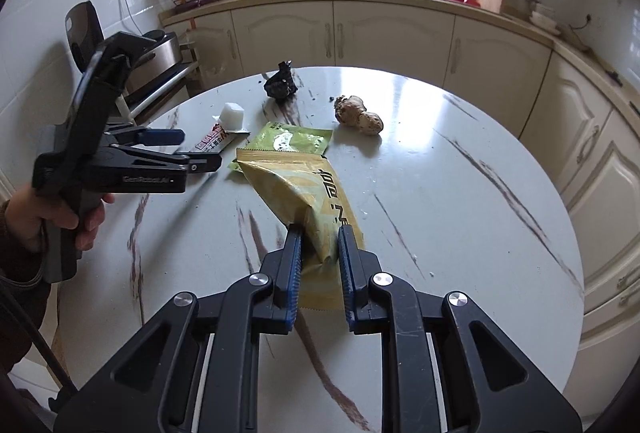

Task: Collect trash
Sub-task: 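Grasp yellow chip bag with right tool while left tool grasps red-white wrapper, then carry wrapper and yellow bag to the blue bin and open both tools, then move both open tools back over the table, then grasp ginger root with right tool while left tool grasps white block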

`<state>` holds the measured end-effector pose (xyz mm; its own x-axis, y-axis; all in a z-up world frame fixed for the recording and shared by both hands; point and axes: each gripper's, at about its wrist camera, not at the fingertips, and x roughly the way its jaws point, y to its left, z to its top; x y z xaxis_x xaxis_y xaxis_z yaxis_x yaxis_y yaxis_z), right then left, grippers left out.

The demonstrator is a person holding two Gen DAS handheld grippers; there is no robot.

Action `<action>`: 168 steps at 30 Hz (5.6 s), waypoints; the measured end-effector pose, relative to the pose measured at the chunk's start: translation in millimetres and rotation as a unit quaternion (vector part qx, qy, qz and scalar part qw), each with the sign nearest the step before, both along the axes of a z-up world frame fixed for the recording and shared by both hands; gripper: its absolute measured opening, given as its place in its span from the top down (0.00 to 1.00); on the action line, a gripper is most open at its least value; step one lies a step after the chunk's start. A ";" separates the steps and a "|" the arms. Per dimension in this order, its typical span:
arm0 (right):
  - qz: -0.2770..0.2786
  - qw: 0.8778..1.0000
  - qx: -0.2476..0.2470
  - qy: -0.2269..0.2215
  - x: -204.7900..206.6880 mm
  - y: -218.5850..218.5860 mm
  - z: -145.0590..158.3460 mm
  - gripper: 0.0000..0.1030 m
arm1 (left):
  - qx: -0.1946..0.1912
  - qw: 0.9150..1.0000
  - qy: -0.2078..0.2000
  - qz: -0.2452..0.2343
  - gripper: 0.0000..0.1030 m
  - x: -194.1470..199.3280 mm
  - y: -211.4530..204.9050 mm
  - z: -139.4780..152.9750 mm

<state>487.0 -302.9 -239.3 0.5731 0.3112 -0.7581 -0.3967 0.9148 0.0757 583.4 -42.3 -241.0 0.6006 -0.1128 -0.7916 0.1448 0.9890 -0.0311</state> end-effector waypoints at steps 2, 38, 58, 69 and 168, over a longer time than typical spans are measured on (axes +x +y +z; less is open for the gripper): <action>-0.001 1.000 0.003 -0.001 0.1 -0.8 0.7 0.84 | 0.002 1.000 -0.004 -0.003 0.44 5.1 -1.8 -1.8; 0.079 0.995 0.048 -0.038 -109.7 152.3 61.3 0.85 | -0.101 0.990 -0.093 -0.026 0.87 -243.0 142.0 57.2; 0.253 0.961 0.070 0.090 -116.1 438.8 -51.5 0.86 | -0.118 0.979 -0.006 0.167 0.87 -371.9 378.3 -47.2; 0.264 0.946 0.059 0.181 -92.0 511.6 -142.7 0.86 | -0.145 0.959 0.075 0.233 0.68 -379.6 424.3 -103.0; -0.031 0.996 -0.076 0.018 85.5 46.4 -20.9 0.55 | -0.047 0.996 -0.035 -0.069 0.85 -44.2 45.8 31.8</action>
<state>572.5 -256.5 -260.2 0.5593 0.1569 -0.8140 -0.3393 0.9392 -0.0521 539.1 3.5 -209.2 0.6273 -0.2692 -0.7308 0.2832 0.9530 -0.1079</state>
